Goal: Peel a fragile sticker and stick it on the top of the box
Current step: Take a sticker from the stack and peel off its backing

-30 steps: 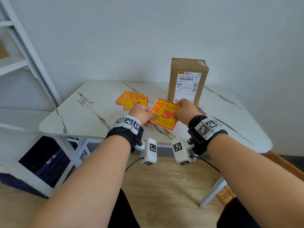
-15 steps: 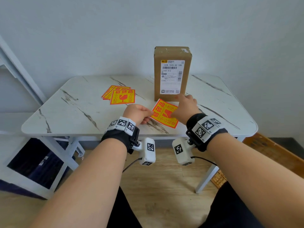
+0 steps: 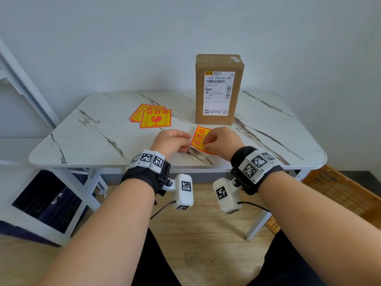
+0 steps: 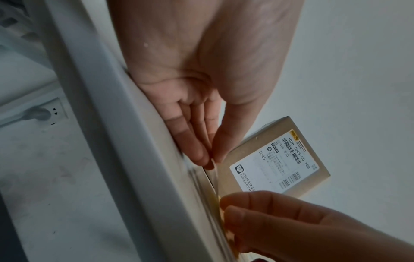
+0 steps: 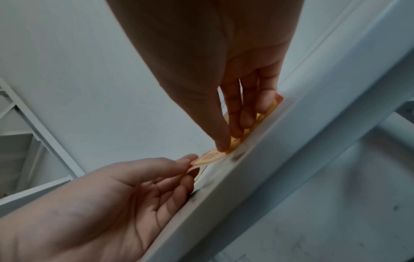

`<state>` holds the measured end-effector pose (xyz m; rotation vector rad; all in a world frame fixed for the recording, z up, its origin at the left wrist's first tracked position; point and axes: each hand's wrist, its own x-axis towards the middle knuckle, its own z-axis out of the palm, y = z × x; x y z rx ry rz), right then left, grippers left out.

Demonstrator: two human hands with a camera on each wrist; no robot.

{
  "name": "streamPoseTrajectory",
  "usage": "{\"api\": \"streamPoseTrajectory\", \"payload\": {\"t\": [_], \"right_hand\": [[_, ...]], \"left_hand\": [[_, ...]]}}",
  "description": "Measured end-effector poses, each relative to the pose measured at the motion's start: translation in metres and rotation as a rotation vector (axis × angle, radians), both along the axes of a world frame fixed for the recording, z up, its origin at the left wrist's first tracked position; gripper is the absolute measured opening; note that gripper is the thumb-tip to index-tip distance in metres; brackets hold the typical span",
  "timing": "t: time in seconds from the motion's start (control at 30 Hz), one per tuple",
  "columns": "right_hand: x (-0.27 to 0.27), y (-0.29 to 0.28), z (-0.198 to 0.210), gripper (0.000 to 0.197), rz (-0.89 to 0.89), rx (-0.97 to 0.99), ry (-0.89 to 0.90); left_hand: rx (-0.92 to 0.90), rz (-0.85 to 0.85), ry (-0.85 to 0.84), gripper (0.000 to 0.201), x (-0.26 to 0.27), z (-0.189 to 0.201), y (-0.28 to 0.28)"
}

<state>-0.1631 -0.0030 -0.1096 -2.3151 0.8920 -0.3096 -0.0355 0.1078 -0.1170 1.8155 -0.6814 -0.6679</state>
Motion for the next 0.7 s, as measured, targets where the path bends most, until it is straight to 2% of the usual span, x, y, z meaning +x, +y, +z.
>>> {"api": "streamPoseTrajectory", "payload": {"t": [0.2, 0.37, 0.53, 0.7], "right_hand": [[-0.002, -0.008, 0.002, 0.008, 0.007, 0.028, -0.024], [0.001, -0.005, -0.003, 0.005, 0.033, 0.018, -0.040], [0.005, -0.001, -0.009, 0.015, 0.004, -0.015, -0.017], [0.006, -0.001, -0.008, 0.014, 0.028, -0.031, -0.010]], "left_hand": [[0.050, -0.024, -0.094, 0.021, -0.005, 0.001, -0.003], [0.066, -0.036, -0.089, 0.025, -0.003, 0.000, -0.006], [0.069, -0.069, -0.077, 0.026, -0.001, -0.001, -0.004], [0.080, -0.095, -0.094, 0.033, 0.000, -0.001, -0.003]]}}
